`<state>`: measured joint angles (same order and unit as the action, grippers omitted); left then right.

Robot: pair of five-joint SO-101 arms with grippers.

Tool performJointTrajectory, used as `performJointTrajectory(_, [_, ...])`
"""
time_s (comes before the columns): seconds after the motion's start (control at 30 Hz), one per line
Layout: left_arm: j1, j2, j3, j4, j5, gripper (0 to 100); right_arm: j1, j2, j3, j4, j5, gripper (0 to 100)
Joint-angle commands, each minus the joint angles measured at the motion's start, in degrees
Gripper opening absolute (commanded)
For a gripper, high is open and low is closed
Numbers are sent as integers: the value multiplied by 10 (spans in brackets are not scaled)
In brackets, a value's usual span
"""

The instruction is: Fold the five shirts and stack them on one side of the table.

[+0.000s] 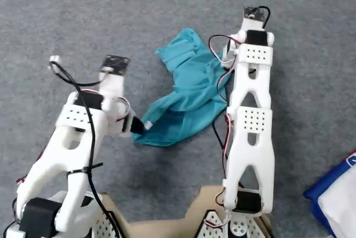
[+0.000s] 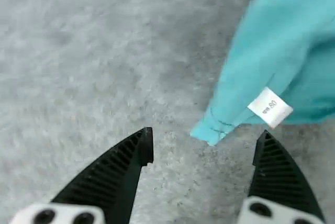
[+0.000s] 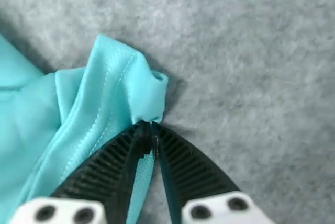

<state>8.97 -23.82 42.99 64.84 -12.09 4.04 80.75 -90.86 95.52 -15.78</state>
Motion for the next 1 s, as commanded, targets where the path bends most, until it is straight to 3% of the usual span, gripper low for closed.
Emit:
performJointTrajectory(0.0, [15,-1,-4,-14,-80,311,22,12,-46,-15,1,5])
performJointTrajectory(0.17, [11,-1,-3,-11,-140,311,15,20,-46,-17,4,5])
performJointTrajectory(0.53, [80,-1,4,-21,-151,311,15,22,-46,-21,2,5])
performJointTrajectory(0.7, [103,-1,55,-76,-215,311,14,23,-46,-21,1,5])
performJointTrajectory(0.97, [107,-1,101,-149,-217,309,14,23,-46,-21,1,5])
